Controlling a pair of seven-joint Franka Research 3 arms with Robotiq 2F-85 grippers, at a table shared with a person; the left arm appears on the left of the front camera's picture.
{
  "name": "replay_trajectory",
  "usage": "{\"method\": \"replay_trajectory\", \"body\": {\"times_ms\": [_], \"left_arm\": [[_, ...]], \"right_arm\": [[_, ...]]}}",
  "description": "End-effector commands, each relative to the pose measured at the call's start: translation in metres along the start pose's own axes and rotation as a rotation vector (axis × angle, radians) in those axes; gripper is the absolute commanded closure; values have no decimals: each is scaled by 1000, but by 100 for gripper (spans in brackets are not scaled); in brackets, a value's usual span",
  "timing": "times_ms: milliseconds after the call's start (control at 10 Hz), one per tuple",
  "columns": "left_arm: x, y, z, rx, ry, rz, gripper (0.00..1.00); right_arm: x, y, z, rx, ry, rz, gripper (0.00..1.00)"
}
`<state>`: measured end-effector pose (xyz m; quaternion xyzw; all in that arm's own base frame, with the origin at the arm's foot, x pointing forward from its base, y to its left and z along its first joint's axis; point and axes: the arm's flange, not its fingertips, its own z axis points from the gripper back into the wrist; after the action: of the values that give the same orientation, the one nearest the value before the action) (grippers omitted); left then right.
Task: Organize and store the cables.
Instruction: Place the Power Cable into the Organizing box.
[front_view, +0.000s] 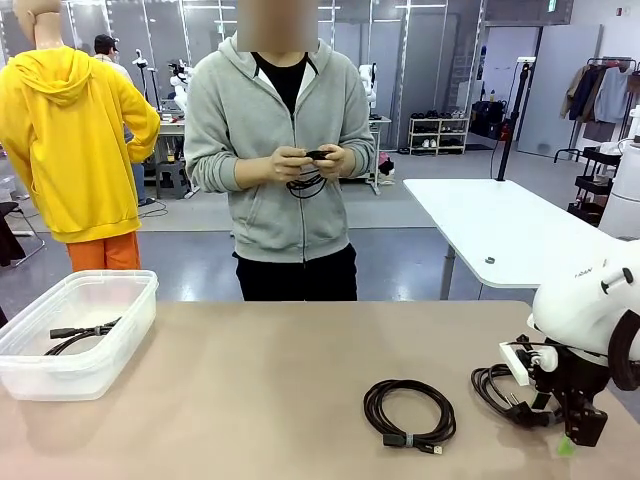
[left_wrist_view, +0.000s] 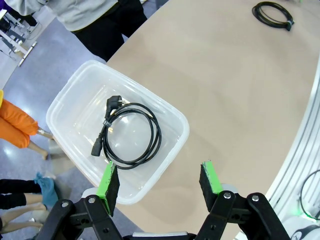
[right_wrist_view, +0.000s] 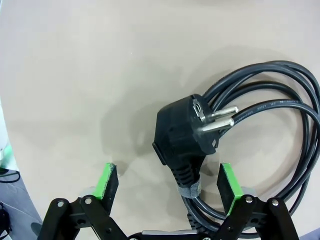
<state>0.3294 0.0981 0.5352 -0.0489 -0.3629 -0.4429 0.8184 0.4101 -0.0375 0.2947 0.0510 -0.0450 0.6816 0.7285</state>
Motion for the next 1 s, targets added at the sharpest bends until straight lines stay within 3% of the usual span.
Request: {"method": "replay_trajectory", "body": {"times_ms": [0,100,200,400,500,600,700,900], "left_arm": [[3,-1,0,13,16,16,18],[3,-1,0,13,16,16,18],[3,-1,0,13,16,16,18],[3,-1,0,13,16,16,18],[3,-1,0,13,16,16,18],[3,-1,0,13,16,16,18],[3,-1,0,13,16,16,18],[3,-1,0,13,16,16,18]], "right_arm": [[2,3,-2,-20,38,-13,53],[1,2,-1,-17,40,-17,59],[1,2,2,-21,27,-12,100],[4,0,5,-22,43,-2,100],[5,-1,6,-21,42,1,86],[6,-2,11,-21,34,4,96],[7,-5,16,-29,45,-11,100],[11,-9,32,-24,39,-56,100]]}}
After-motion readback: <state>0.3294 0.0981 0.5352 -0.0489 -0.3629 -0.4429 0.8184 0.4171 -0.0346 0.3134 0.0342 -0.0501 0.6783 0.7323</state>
